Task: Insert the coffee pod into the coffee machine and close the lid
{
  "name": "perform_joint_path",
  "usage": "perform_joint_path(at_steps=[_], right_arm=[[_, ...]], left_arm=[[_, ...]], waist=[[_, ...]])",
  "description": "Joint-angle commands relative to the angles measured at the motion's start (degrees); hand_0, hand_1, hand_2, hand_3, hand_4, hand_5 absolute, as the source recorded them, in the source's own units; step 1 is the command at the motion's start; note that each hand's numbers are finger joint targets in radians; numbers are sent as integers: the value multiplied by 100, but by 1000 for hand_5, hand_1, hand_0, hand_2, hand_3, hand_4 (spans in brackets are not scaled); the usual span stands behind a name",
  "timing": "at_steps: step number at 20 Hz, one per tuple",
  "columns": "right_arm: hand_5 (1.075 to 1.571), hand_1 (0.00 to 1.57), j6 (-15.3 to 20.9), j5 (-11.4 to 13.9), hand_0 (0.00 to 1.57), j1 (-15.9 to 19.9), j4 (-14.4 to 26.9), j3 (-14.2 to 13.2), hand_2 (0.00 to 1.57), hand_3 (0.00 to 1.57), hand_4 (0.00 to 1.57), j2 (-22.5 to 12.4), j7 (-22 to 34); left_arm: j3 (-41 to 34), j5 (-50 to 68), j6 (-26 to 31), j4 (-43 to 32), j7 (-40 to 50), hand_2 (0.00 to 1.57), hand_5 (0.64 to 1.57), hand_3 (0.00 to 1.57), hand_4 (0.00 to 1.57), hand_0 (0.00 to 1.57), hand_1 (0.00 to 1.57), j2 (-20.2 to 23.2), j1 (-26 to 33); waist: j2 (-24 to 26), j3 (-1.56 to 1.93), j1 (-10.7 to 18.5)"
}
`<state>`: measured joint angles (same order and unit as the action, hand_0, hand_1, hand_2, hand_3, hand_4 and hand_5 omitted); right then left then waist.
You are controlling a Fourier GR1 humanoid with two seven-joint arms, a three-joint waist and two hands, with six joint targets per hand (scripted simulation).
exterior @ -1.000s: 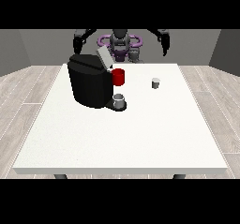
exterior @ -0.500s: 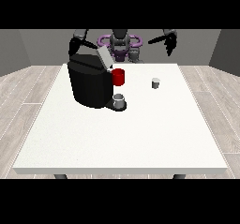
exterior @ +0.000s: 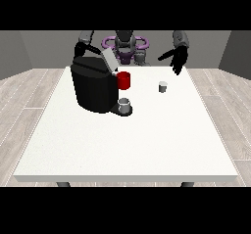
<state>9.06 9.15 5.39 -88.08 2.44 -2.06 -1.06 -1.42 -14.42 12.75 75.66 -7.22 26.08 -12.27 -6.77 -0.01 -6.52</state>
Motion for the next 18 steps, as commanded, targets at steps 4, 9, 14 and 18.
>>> perform_joint_path(at_steps=[4,9,14,18], right_arm=[[1571,0,50,128,0,631,97,-6,0,0,0,-6,532],[1571,0,-65,-124,0,648,512,-108,0,0,0,83,-105],[1571,0,260,77,0,619,547,309,0,0,0,198,272],[1571,0,71,88,0,674,1007,13,0,0,0,130,-17]], left_arm=[[-43,-479,232,-1047,-112,0,1571,0,0,0,0,330,-776],[83,-1008,-157,-1525,-201,0,1571,0,0,0,0,186,-1105],[172,-1516,-512,-2223,-391,423,1571,0,0,0,0,24,-1323],[157,-1791,-863,-2502,-650,967,1571,665,0,946,946,-103,-1490]], waist=[[-433,-1,-94],[-749,2,-158],[-572,-1,-125],[-581,-1,-81]])
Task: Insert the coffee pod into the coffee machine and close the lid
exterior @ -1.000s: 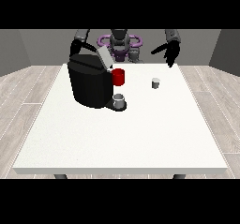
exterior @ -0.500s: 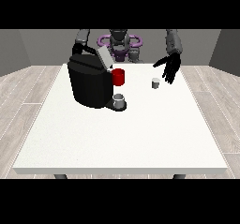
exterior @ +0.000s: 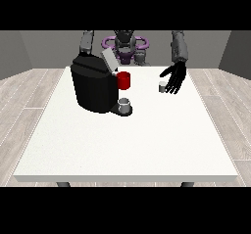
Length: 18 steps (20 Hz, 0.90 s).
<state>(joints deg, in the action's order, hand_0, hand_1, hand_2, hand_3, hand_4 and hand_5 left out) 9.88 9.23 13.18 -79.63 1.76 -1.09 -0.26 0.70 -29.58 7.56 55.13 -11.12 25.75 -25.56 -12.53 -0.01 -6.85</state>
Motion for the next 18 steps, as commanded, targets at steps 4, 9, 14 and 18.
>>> perform_joint_path(at_steps=[4,9,14,18], right_arm=[[1571,0,-15,64,0,257,322,-27,0,0,0,-51,131],[1571,0,-160,-212,0,303,451,-191,0,0,0,-13,-246],[1571,0,-206,-242,0,171,646,-211,0,0,0,7,-411],[1571,0,-78,-104,0,73,724,-107,0,0,0,61,-535]], left_arm=[[371,-876,-874,-345,-219,1107,1571,914,448,1071,1071,-339,-292],[626,-1466,-973,-644,-436,956,1571,799,368,817,817,7,-243],[773,-1827,-755,-1067,-227,1003,1571,820,284,877,877,-10,-312],[780,-2088,-942,-1392,-280,961,1571,849,392,730,730,-91,-388]], waist=[[-30,-1,-46],[-153,1,-1],[0,3,-30],[-14,0,-75]])
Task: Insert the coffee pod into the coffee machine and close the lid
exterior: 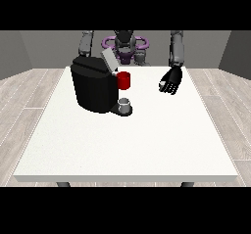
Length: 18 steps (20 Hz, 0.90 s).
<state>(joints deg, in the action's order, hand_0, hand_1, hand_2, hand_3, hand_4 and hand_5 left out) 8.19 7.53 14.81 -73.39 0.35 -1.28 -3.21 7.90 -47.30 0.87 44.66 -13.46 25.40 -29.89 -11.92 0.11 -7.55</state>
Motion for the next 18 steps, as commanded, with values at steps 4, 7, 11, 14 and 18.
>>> perform_joint_path(at_steps=[4,7,11,14,18], right_arm=[[1571,0,335,385,0,-106,45,123,0,0,0,10,227],[1571,0,234,195,0,155,467,-207,0,0,0,-151,154],[1571,0,392,396,0,-137,434,-4,0,0,0,-11,131],[1571,0,487,457,0,-94,379,63,0,0,0,96,432],[1571,0,203,380,0,-15,561,-51,0,0,0,-163,215]], left_arm=[[-110,-277,-3,-641,-252,1050,1571,956,411,909,909,-52,-241],[-123,-399,34,-551,-256,1257,1571,1162,466,1149,1149,-240,-356],[-549,235,462,-397,-642,1402,1571,1332,494,1420,1420,-198,-674],[-503,273,684,-435,-501,1434,1571,1357,517,1449,1449,-552,-633],[-585,272,1222,-319,-234,1395,1571,1319,502,1403,1403,-447,-1043]], waist=[[114,-14,-103],[248,-12,123],[382,-12,103],[657,-12,113],[718,-11,59]])
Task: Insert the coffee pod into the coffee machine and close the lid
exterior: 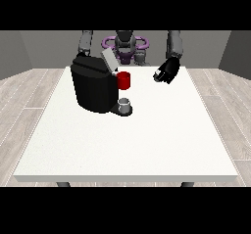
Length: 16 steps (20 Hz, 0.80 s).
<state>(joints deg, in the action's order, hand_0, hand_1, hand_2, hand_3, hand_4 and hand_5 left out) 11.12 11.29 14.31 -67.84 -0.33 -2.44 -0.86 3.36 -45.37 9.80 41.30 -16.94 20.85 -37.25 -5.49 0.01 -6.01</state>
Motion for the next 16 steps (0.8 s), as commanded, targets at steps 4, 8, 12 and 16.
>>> perform_joint_path(at_steps=[4,8,12,16], right_arm=[[1571,0,-276,-188,0,78,319,-220,0,0,0,-209,110],[1571,0,-109,9,0,41,133,75,0,0,0,67,16],[1571,0,-142,-179,0,-157,25,11,0,0,0,166,-189],[1571,0,-60,-171,0,414,-9,-99,0,0,0,117,-92]], left_arm=[[112,29,900,465,459,1400,1571,1334,534,1418,1418,-263,-465],[-93,121,1185,455,757,1404,1571,1341,557,1424,1424,-270,-896],[-191,155,1496,531,834,1396,1571,1341,598,1403,1403,-148,-1110],[-614,483,1620,472,1162,1397,1571,1375,522,1380,1380,-284,-1890]], waist=[[474,1,115],[407,1,-81],[450,1,-169],[99,1,-365]])
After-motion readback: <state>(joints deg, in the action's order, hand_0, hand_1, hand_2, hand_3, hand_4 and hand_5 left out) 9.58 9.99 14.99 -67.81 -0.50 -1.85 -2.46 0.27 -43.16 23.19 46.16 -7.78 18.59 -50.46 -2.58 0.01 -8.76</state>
